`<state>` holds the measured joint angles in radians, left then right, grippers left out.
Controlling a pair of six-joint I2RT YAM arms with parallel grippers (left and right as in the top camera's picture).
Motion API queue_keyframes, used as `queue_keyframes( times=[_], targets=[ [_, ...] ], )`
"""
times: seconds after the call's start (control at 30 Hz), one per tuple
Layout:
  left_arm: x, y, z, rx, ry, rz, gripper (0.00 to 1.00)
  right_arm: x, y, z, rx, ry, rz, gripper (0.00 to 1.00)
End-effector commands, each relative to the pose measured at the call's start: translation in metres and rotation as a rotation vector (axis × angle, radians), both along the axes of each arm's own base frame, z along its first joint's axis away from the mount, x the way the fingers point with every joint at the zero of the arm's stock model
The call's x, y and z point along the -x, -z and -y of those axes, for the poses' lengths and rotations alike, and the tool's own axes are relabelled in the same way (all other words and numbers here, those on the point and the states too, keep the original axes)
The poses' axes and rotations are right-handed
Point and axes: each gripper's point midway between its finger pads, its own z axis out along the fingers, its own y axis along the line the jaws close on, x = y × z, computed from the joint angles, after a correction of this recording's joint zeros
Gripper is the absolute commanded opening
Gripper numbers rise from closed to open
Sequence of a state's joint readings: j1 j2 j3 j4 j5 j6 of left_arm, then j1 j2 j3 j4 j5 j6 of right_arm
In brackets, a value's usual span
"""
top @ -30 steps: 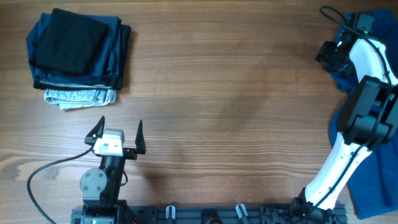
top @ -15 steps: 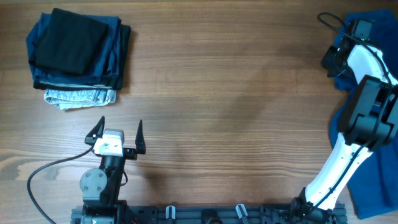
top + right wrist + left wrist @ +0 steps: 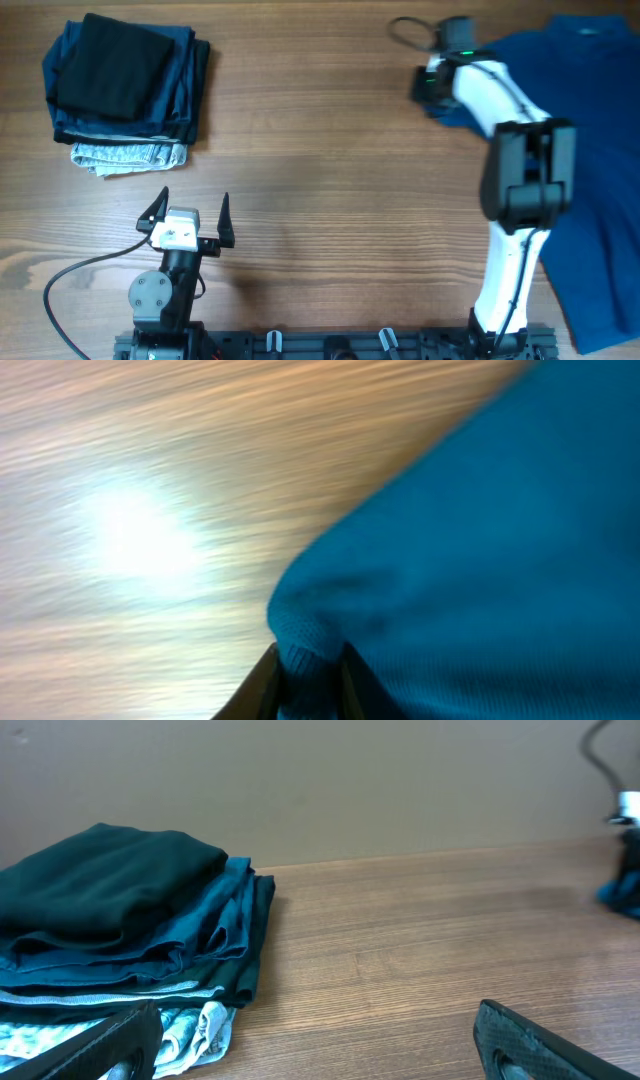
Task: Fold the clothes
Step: 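Drag the shirt leftward across the table with the right gripper, release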
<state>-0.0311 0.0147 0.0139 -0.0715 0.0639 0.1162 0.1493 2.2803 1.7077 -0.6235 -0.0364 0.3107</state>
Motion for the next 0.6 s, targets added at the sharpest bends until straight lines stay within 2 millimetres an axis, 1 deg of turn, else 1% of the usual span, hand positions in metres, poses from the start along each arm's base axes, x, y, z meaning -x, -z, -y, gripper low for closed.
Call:
queue_keyframes(
  times=[0.0,0.03,0.07,0.1,0.13,0.17,0.27,0.3,0.37,0.43,0.47,0.53,0.57],
  targets=[
    [0.0,0.003,-0.001,-0.016,-0.008,-0.002,1.0,0.04,0.018,-0.115,-0.142,-0.139,-0.078,0.17],
    [0.0,0.003,-0.001,-0.015,-0.008,-0.002,1.0,0.051,0.016,-0.152,-0.164,-0.202,-0.063,0.18],
    [0.0,0.003,-0.001,-0.015,-0.008,-0.002,1.0,0.06,0.013,-0.181,-0.185,-0.259,-0.048,0.18],
    [0.0,0.003,-0.001,-0.015,-0.008,-0.002,1.0,0.071,0.01,-0.208,-0.21,-0.298,-0.043,0.18],
    [0.0,0.003,-0.001,-0.016,-0.008,-0.002,1.0,0.082,0.008,-0.23,-0.232,-0.337,-0.041,0.18],
    [0.0,0.003,-0.001,-0.015,-0.008,-0.002,1.0,0.097,0.006,-0.257,-0.249,-0.39,-0.034,0.17],
    [0.0,0.003,-0.001,-0.015,-0.008,-0.002,1.0,0.134,0.002,-0.307,-0.263,-0.51,-0.019,0.18],
    [0.0,0.003,-0.001,-0.015,-0.008,-0.002,1.0,0.145,0.002,-0.319,-0.264,-0.542,-0.017,0.2],
    [0.0,0.003,-0.001,-0.015,-0.008,-0.002,1.0,0.159,0.0,-0.335,-0.27,-0.583,-0.013,0.23],
    [0.0,0.003,-0.001,-0.016,-0.008,-0.002,1.0,0.161,0.0,-0.337,-0.271,-0.589,-0.011,0.28],
    [0.0,0.003,-0.001,-0.016,-0.008,-0.002,1.0,0.161,-0.001,-0.337,-0.272,-0.588,-0.011,0.34],
    [0.0,0.003,-0.001,-0.015,-0.008,-0.002,1.0,0.156,-0.004,-0.336,-0.283,-0.599,-0.003,0.52],
    [0.0,0.003,-0.001,-0.015,-0.008,-0.002,1.0,0.154,-0.008,-0.338,-0.296,-0.636,0.005,0.62]
  ],
)
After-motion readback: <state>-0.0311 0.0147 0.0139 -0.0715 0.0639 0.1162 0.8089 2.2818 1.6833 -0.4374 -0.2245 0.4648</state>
